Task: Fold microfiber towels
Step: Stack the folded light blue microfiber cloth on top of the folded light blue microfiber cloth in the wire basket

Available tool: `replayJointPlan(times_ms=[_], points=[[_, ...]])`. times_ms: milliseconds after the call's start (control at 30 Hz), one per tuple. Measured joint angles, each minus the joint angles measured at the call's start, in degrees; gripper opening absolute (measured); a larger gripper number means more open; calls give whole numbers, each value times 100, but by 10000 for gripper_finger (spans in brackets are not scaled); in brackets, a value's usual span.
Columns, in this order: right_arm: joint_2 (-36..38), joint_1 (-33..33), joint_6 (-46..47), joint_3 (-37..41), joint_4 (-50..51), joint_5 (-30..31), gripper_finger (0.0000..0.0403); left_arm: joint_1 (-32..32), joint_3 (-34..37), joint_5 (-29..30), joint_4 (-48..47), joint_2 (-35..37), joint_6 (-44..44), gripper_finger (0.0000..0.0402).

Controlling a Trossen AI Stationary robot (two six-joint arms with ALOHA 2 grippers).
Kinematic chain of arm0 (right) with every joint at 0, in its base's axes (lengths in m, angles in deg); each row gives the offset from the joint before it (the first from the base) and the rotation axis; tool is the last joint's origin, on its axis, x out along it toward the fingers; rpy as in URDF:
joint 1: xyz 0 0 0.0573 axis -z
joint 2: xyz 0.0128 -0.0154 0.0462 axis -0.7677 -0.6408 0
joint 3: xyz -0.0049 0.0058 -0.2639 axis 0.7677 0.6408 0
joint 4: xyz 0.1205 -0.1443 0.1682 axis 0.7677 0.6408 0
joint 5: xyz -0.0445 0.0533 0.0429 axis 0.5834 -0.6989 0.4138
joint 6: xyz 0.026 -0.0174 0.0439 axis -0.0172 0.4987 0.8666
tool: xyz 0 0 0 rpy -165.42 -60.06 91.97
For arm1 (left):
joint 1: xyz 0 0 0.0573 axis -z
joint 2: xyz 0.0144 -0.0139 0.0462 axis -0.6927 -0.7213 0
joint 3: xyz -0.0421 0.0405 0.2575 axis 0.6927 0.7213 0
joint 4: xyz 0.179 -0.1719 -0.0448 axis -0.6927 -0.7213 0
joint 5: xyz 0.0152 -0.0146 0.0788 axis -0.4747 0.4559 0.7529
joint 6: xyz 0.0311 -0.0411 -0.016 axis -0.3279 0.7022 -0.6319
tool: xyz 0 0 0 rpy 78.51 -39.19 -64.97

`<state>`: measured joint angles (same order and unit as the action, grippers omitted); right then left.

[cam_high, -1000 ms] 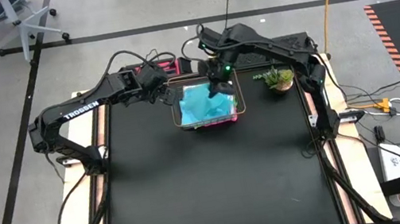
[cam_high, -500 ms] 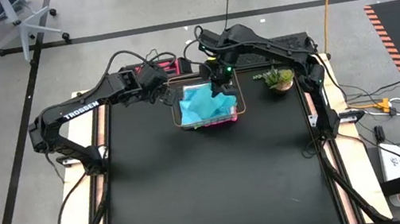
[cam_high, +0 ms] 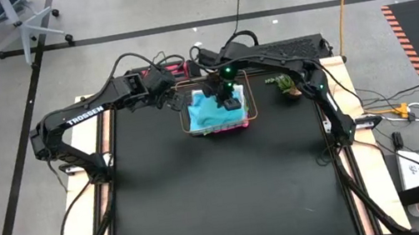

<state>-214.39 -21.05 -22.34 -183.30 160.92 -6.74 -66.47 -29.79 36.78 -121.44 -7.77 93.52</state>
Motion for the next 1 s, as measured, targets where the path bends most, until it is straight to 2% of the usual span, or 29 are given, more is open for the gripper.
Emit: replayJointPlan(times_ms=[100, 400, 600, 767, 1000], points=[[8, 3, -75, 0, -459, 214, 0, 0, 0, 0, 1, 0, 2, 245], [8, -38, -742, 49, -1339, 277, 0, 0, 0, 2, 1, 0, 57, 245], [10, -29, -974, 384, -2052, 1151, 0, 0, 0, 4, 2, 0, 142, 246], [8, -41, -1034, 833, -2635, 2141, 2, 0, 0, 4, 2, 0, 181, 246], [6, -262, -1128, 1086, -2743, 3107, 32, 0, 0, 2, 0, 0, 181, 246]])
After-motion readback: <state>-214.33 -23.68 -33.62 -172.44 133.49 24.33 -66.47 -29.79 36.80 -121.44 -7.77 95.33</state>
